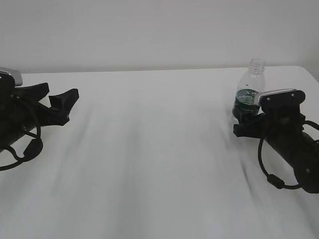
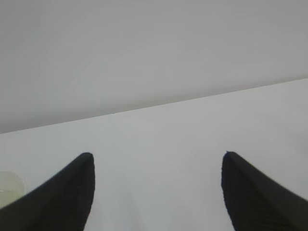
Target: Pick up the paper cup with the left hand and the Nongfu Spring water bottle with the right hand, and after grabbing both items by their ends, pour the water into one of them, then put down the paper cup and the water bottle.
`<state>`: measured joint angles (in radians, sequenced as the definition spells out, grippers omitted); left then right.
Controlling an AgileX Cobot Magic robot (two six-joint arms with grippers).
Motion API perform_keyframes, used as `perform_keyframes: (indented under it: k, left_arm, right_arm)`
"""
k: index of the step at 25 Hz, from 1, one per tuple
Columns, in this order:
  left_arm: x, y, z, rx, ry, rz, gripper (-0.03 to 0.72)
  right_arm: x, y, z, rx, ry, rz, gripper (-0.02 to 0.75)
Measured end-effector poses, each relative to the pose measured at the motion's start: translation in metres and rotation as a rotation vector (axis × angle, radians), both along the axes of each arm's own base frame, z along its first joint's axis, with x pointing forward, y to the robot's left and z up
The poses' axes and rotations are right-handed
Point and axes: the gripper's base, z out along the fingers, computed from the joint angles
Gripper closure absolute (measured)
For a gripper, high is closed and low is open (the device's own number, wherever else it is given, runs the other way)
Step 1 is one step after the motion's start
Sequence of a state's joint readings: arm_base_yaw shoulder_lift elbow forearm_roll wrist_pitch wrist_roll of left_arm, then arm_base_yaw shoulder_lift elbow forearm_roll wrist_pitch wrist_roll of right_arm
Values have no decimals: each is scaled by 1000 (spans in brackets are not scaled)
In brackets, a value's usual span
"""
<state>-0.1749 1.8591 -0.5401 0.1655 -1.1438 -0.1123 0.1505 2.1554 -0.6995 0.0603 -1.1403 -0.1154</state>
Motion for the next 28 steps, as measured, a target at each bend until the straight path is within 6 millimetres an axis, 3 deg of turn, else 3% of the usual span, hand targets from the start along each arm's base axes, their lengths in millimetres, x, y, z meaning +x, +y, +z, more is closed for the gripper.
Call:
perform_keyframes:
  k: [12, 28]
  left_arm:
    - [0, 0, 3, -2, -10, 0, 100]
    - [-21, 8, 81, -31, -192, 43, 100]
  right_arm:
    - [-31, -4, 31, 2, -21, 4, 178]
    - [-46, -6, 84, 22, -139, 5, 178]
